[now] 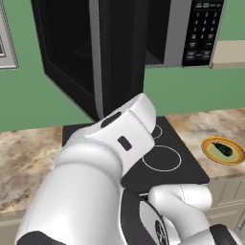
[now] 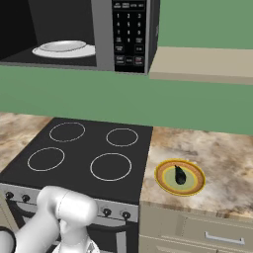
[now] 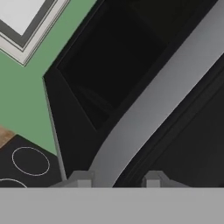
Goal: Pick the eggplant from the counter and place it in the microwave. Then turn on the microwave.
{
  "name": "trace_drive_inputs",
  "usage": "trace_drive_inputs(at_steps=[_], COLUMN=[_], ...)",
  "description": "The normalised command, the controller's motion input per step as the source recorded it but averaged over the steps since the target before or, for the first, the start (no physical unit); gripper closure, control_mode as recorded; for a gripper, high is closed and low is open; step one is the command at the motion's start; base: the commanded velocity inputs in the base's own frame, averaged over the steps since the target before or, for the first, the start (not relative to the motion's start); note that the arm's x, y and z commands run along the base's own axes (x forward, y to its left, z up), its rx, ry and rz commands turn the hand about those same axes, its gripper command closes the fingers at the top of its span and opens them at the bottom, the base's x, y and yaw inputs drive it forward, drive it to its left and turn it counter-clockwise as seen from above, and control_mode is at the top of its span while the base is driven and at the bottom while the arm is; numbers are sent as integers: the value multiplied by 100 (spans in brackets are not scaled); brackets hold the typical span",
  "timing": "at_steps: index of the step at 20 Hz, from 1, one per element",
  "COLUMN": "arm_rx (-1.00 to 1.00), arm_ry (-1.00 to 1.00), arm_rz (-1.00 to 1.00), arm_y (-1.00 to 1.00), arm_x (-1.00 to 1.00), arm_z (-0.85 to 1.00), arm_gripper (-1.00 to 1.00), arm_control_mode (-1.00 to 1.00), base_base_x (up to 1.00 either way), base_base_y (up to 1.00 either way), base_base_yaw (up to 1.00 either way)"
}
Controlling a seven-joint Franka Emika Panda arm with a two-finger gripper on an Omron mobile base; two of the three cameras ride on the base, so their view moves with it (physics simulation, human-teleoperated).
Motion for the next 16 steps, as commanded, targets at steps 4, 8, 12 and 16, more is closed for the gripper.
trace_drive_inputs(at_steps=[4, 8, 12, 16], arm_rx=[-1, 0, 0, 0], arm_ry=[0, 0, 0, 1], arm_rz=[0, 0, 0, 0], arm_y=[32, 27, 21, 10], arm_x=[32, 32, 31, 14], arm_z=[0, 0, -1, -4], arm_gripper=[100, 100, 100, 100], arm_control_mode=[-100, -100, -100, -100], base_base_x=[0, 0, 0, 0], base_base_y=[0, 0, 0, 0], base_base_yaw=[0, 0, 0, 0])
